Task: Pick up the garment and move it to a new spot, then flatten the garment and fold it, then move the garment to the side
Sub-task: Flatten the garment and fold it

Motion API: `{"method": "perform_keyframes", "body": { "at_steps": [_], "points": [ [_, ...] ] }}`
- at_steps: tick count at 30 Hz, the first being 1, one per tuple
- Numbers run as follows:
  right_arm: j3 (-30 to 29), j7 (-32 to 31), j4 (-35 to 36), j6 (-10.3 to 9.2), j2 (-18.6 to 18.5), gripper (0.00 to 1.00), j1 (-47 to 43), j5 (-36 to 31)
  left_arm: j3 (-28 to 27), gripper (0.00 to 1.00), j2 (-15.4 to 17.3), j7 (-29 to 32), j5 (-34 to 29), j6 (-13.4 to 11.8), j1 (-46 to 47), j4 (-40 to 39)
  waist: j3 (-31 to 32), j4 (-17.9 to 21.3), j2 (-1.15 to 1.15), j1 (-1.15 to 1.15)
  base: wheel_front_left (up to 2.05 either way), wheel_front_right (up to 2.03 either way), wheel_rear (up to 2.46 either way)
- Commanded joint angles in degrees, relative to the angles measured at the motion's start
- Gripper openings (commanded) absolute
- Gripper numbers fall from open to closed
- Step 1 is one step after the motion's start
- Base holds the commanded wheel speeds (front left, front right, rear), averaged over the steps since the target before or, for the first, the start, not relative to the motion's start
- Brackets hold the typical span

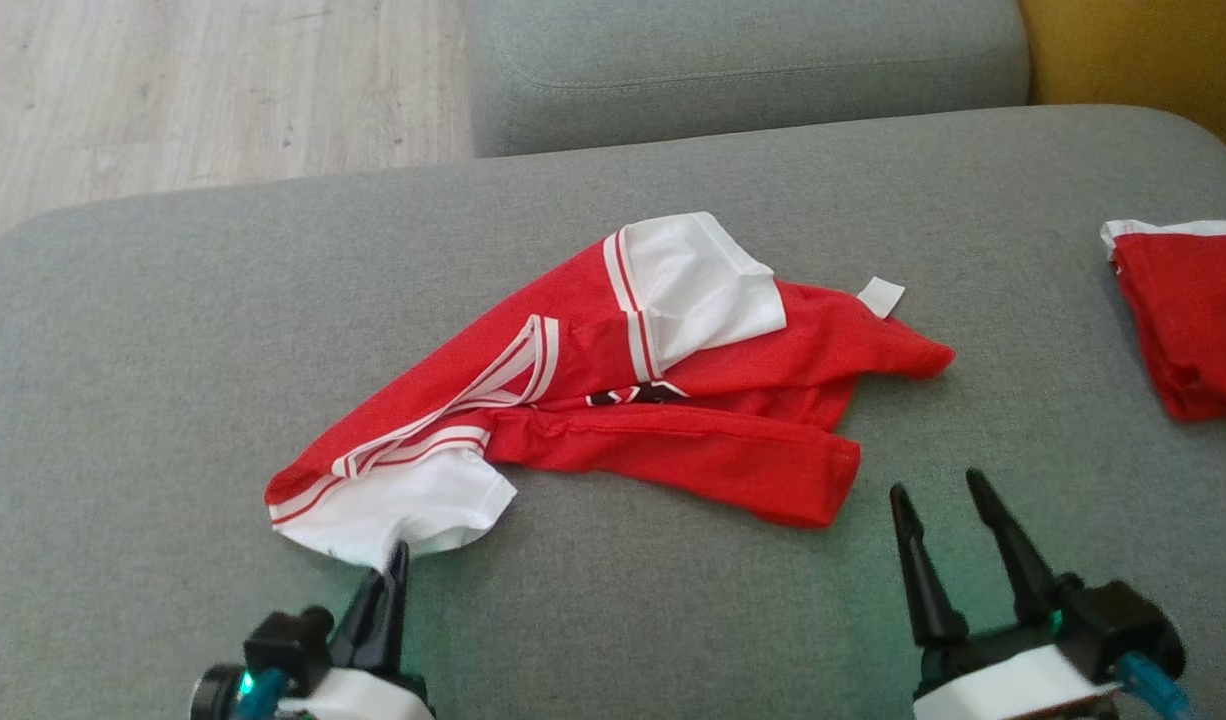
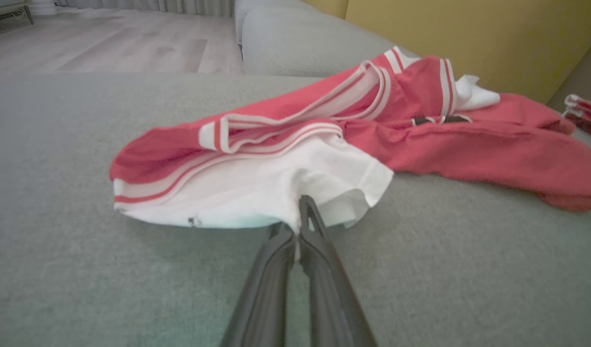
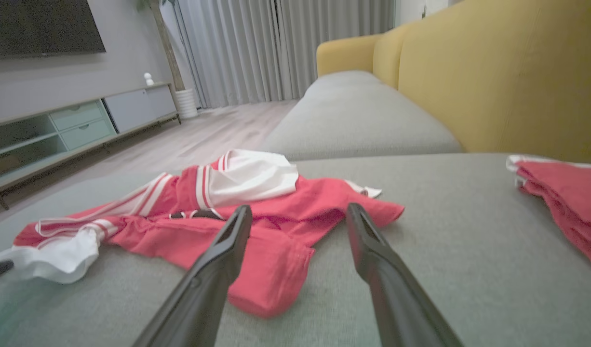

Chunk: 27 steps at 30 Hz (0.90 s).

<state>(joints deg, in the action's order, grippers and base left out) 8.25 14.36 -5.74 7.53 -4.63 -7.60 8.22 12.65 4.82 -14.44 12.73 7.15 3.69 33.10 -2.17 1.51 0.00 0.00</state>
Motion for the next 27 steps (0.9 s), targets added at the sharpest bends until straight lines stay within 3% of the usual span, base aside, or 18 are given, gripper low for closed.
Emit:
{"method": "perform_keyframes", "body": {
  "at_steps": [1, 9, 15, 23, 25, 26, 27],
  "points": [
    [1.6, 0.6, -0.1, -0.04, -0.9, 1.00, 0.9, 0.4, -2.6, 0.00, 0.7, -0.6, 0.6, 0.2, 2.0, -3.2, 0.2, -0.4, 0.00, 0.00, 0.00, 0.00, 0.00],
    [2.9, 0.6, -11.9, -0.04, -0.4, 1.00, 4.7, 5.6, -5.0, 0.00, 2.3, -0.6, 0.8, 0.3, 1.6, -11.9, -0.2, -2.0, 0.00, 0.00, 0.00, 0.00, 0.00],
    [4.0, -0.5, -21.3, -0.04, 0.2, 1.00, 12.6, 13.9, -5.0, 0.00, 2.9, -0.6, 0.5, 0.3, 3.1, -13.1, -1.2, -2.7, 0.00, 0.00, 0.00, 0.00, 0.00],
    [8.5, -3.2, -26.7, -0.04, -1.7, 0.99, 18.7, 24.4, -4.5, 0.00, 2.8, -0.6, 0.1, 0.3, 4.3, -12.9, -1.7, -3.5, 0.00, 0.00, 0.00, 0.00, 0.00],
    [9.6, -3.3, -27.9, -0.04, -2.3, 0.89, 19.5, 26.5, -4.3, 0.00, 2.7, -0.6, 0.0, 0.3, 4.4, -12.8, -1.7, -3.8, 0.00, 0.00, 0.00, 0.00, 0.00],
    [10.2, -3.2, -28.5, -0.04, -2.6, 0.73, 19.9, 27.4, -4.3, 0.00, 2.7, -0.6, 0.0, 0.3, 4.5, -12.7, -1.7, -4.0, 0.00, 0.00, 0.00, 0.00, 0.00],
    [10.6, -3.1, -29.0, -0.04, -2.8, 0.65, 20.1, 28.1, -4.2, 0.00, 2.6, -0.6, 0.0, 0.3, 4.6, -12.7, -1.7, -4.1, 0.00, 0.00, 0.00, 0.00, 0.00]
  ]
}}
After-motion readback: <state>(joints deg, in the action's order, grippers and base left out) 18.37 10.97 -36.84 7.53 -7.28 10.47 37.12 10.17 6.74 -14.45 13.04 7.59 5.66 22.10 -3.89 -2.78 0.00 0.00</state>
